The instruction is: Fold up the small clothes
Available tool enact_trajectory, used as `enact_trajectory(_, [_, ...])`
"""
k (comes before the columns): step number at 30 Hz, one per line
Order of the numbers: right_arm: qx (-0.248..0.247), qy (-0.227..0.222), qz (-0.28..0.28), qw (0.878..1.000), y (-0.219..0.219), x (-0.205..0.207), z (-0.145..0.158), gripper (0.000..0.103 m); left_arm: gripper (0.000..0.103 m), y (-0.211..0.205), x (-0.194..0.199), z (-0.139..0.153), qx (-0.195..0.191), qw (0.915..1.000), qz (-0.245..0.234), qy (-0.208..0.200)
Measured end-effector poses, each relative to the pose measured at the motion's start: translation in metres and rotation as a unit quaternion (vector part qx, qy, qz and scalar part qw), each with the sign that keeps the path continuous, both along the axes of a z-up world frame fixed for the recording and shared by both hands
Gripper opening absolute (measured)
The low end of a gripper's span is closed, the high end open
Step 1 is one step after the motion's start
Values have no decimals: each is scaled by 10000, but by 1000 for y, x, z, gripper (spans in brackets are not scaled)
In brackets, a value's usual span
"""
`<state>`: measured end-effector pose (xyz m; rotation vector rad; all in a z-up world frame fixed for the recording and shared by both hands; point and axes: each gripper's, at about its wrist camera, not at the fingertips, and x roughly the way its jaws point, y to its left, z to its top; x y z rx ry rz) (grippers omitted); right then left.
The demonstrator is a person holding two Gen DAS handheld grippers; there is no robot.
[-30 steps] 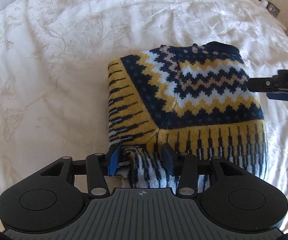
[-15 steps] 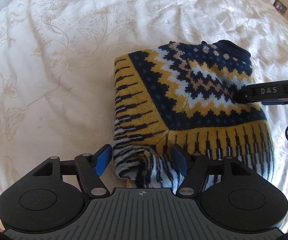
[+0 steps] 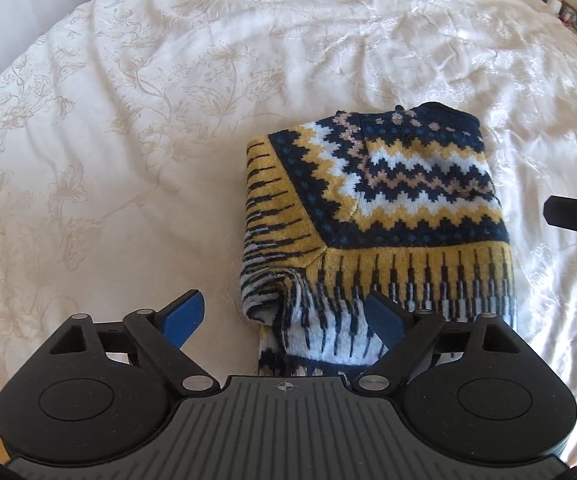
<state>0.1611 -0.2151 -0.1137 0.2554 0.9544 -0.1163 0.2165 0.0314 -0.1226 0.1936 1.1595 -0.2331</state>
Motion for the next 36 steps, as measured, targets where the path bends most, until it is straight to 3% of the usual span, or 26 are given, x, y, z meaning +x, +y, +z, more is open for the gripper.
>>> enact_trajectory(8, [94, 40, -150, 9998, 0, -36, 16, 102, 96, -8, -27, 24, 61, 10000, 48, -10])
enact_trajectory(17, [-263, 47, 18, 9996, 18, -67, 26, 102, 96, -6, -58, 36, -44, 9999, 96, 117])
enact_trajectory(36, [-251, 17, 184, 9995, 35, -97, 30, 102, 95, -5, -92, 52, -30, 10000, 47, 19])
